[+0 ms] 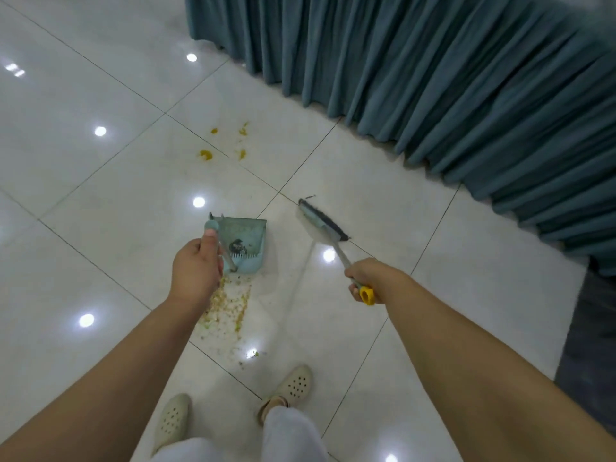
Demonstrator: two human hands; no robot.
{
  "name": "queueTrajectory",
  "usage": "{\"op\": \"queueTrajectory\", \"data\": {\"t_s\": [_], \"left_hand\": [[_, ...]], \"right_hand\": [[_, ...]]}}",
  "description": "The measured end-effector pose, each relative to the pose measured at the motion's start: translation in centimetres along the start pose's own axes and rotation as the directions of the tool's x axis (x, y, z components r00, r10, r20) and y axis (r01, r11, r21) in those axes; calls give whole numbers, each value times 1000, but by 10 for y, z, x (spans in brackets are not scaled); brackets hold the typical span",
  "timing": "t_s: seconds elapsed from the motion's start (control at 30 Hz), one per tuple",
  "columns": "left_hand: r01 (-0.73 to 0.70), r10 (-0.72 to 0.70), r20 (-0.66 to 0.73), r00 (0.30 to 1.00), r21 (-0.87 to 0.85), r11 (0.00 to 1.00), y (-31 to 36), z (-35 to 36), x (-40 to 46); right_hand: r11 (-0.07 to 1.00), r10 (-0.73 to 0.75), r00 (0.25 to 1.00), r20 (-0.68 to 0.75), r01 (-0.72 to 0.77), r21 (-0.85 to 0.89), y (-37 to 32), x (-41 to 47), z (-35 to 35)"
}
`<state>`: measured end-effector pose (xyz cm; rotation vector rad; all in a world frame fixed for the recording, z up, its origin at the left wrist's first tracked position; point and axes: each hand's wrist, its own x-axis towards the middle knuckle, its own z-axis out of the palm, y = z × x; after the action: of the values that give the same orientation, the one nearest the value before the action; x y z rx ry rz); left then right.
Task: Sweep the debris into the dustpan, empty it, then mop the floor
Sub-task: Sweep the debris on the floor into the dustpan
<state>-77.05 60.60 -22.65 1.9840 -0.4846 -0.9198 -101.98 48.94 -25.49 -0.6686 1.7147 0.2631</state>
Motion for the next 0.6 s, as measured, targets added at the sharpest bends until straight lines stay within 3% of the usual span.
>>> {"op": "queueTrajectory", "data": {"t_s": [0.17,0.6], "left_hand": [[-16,16,13,1000,-32,999,-9,-51,10],[-16,20,91,996,-41,999,-59,-252,50]], "right_hand": [[997,35,999,12,-34,-72,23,-31,65],[999,47,998,48,-48,18,68,-106,300]]}}
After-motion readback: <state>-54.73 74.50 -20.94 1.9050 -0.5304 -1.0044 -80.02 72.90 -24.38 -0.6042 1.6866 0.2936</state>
